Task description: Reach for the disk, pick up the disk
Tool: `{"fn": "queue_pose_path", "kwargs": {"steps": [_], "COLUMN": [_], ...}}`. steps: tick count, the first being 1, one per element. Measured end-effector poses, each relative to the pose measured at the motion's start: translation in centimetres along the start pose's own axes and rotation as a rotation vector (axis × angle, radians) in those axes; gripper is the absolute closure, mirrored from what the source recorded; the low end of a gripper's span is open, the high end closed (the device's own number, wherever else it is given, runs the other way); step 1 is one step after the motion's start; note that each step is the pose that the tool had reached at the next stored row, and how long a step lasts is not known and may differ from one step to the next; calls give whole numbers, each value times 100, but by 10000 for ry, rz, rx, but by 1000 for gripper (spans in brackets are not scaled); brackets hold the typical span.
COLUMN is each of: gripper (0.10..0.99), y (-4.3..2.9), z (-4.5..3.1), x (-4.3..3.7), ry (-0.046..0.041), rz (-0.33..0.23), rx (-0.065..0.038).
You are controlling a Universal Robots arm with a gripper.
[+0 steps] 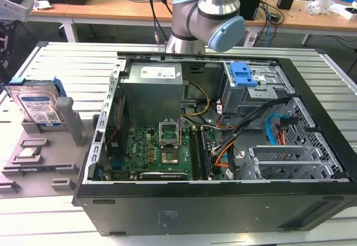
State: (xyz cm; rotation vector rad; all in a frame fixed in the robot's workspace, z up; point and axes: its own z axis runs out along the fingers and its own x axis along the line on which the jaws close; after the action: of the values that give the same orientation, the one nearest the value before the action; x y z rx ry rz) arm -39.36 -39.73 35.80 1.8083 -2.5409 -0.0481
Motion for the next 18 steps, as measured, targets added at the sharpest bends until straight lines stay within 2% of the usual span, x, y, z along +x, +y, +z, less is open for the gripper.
{"fn": "queue_pose_path", "kwargs": {"steps": [6, 9, 18], "gripper": [980, 980, 980], "y": [0, 0, 0], "z": [0, 0, 0], "x": [0, 0, 0], "ry": [43, 75, 132], "rz": [-1135, -1974, -3443], "rx": [1, 1, 2]}}
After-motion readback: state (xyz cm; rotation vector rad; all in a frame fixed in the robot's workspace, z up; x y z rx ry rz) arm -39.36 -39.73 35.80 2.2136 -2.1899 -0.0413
